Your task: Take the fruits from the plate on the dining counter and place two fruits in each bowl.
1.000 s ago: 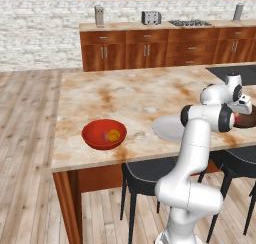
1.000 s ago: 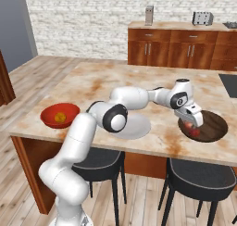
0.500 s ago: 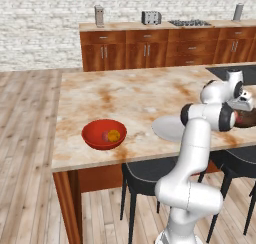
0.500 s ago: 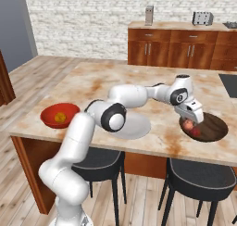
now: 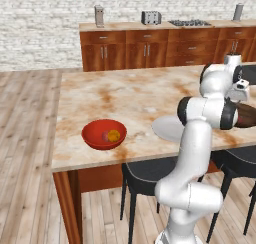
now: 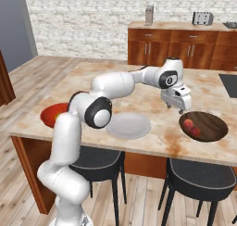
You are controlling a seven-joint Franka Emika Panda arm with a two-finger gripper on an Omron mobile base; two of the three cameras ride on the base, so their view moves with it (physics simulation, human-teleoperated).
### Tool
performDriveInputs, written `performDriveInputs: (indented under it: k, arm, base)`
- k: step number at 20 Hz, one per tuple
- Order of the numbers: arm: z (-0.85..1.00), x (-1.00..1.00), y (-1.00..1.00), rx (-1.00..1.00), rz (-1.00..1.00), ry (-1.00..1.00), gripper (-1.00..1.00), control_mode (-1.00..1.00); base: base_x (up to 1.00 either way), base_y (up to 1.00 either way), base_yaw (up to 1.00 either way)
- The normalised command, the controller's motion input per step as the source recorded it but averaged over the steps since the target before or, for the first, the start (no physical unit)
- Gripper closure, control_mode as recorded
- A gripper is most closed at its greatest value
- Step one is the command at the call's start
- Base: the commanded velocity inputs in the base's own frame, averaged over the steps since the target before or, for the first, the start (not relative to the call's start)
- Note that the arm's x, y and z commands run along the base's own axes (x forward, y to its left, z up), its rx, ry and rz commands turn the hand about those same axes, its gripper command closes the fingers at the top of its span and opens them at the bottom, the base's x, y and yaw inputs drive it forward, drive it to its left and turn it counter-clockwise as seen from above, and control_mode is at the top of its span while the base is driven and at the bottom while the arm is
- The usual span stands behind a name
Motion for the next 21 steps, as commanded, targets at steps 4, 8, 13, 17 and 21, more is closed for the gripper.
performDriveInputs:
  k: [4, 8, 13, 17, 21]
  arm:
    - [0.57, -0.79, 0.97, 0.09, 0.19, -0.04, -1.00, -1.00]
    - [0.27, -0.64, 1.00, 0.09, 0.28, -0.02, -1.00, -1.00]
    - [0.10, -0.41, 1.00, 0.01, 0.30, 0.00, -1.00, -1.00]
    - [0.43, -0.02, 1.00, 0.06, 0.23, -0.01, -1.00, -1.00]
    - [0.73, -0.03, 1.00, 0.15, 0.18, -0.03, -1.00, -1.00]
  base:
    - [0.00, 0.00, 0.00]
    - [0.00, 0.00, 0.00]
    - [0.00, 0.00, 0.00]
    - [0.00, 0.00, 0.00]
    - [0.00, 0.00, 0.00]
